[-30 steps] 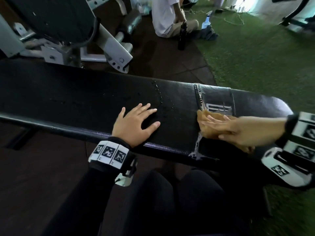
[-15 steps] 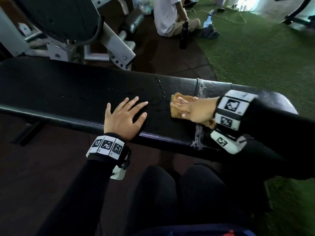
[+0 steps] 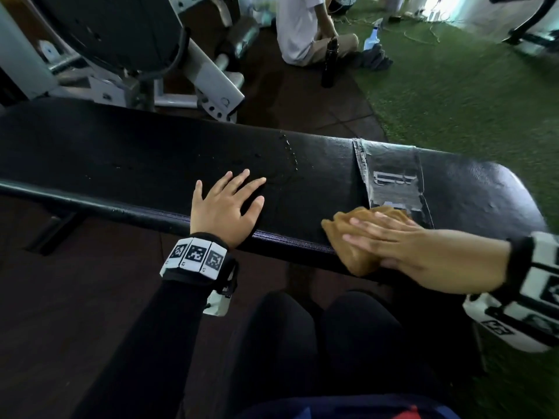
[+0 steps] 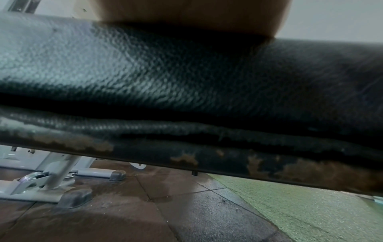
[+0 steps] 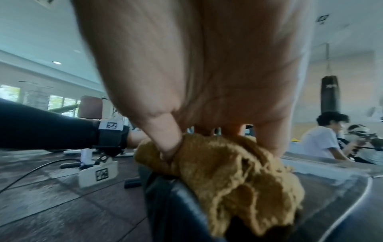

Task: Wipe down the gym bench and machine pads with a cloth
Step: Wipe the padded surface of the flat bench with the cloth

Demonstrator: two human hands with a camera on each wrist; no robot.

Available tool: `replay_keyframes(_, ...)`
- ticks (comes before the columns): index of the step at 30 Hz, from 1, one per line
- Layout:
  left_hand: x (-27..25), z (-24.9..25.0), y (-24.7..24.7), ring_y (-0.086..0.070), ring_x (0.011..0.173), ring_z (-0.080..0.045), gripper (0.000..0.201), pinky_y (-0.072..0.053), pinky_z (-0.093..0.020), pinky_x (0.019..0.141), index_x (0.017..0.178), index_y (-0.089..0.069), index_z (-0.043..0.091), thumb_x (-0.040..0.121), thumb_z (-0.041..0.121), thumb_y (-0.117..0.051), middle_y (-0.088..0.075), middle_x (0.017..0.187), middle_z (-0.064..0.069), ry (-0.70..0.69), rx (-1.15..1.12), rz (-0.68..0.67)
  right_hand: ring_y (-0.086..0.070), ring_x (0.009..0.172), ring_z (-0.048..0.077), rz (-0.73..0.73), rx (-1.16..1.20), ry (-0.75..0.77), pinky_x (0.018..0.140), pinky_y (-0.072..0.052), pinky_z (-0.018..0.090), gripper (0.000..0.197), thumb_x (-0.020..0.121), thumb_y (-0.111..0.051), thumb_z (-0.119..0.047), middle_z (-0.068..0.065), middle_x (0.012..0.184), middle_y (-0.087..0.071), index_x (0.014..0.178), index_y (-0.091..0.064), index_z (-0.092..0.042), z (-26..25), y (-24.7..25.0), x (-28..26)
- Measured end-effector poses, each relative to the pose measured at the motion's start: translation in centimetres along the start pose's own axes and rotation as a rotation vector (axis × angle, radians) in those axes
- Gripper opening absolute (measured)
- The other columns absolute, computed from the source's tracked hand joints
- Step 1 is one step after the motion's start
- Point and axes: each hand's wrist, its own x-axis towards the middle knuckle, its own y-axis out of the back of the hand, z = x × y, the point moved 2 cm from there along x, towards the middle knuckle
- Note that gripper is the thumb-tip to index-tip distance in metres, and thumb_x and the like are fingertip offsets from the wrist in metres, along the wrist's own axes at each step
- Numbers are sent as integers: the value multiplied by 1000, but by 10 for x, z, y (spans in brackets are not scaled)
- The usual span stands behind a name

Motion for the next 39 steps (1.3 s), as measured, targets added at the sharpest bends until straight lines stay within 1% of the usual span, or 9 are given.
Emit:
replay_keyframes(3, 0, 1, 0, -12, 144, -6, 51, 0, -50, 116, 139, -25, 55, 90, 60, -17, -22, 154, 21, 7, 10, -5, 34, 129, -11, -27, 88, -19, 103, 24, 9, 65, 101, -32, -16, -14, 151, 26, 142, 13, -40, 10, 17, 11)
replay_keyframes(8, 0, 2, 1, -13, 144, -6, 48, 0, -50, 116, 139, -26, 55, 92, 59, -20, -23, 154, 21, 9, 11, 2, 13, 145, 25, -142, 3, -247, 118, 2, 41, 59, 103, -26, -22, 4, 156, 21, 149, 12, -22, 4, 49, 63)
replay_keyframes(11, -1, 2, 2, -13, 144, -6, 47, -1, -50, 116, 138, -27, 55, 92, 58, -22, -24, 153, 21, 11, 12, 4, 8, 145, 34, -151, -47, -204, 117, -3, 50, 59, 103, -27, -23, 3, 157, 18, 149, 10, -26, -27, 61, 90)
replay_keyframes(16, -1, 0, 2, -14, 144, -6, 45, -2, -50, 116, 138, -27, 56, 93, 57, -23, -24, 154, 20, -2, 7, 7, 17, 143, 33, -157, -24, -14, 113, -4, 62, 59, 103, -29, -23, -9, 154, 25, 148, 5, -39, -65, 44, 80)
replay_keyframes(21, -1, 0, -1, -16, 144, -6, 47, -3, -50, 116, 138, -28, 56, 92, 59, -20, -27, 152, 21, -3, 3, 33, 22, 143, 21, -177, -57, 63, 116, -4, 54, 56, 102, -29, -27, -24, 146, 29, 145, 2, -46, -41, 18, 36)
replay_keyframes(25, 0, 0, 0, -17, 143, -7, 48, -3, -50, 116, 137, -30, 56, 91, 59, -19, -28, 152, 20, 2, 0, 38, 19, 143, 12, -165, 36, -6, 118, 7, 39, 58, 102, -30, -24, -5, 156, 19, 149, 3, -31, -10, 36, 41)
replay_keyframes(29, 0, 3, 3, -14, 144, -5, 45, 1, -50, 116, 138, -30, 55, 93, 56, -24, -25, 153, 19, 18, -2, 5, 8, 145, 27, -159, -51, -190, 118, -1, 45, 58, 103, -25, -29, -3, 156, 21, 148, 12, -29, -14, 57, 77)
replay_keyframes(33, -11, 8, 9, -9, 144, -3, 44, 8, -48, 115, 142, -34, 44, 99, 47, -27, -23, 155, 15, 123, -103, 1, 6, 144, 34, -139, -19, -119, 117, 0, 48, 57, 103, -26, -29, -4, 156, 20, 149, 8, -35, -53, 61, 97)
replay_keyframes(39, -56, 51, 14, -9, 145, -9, 46, 7, -51, 116, 141, -41, 26, 99, 41, -29, -27, 155, 6, 364, -397, 100, 15, 144, 21, -43, 137, -36, 117, -2, 53, 62, 100, -32, -42, -15, 154, 20, 147, 8, -41, -70, 36, 73)
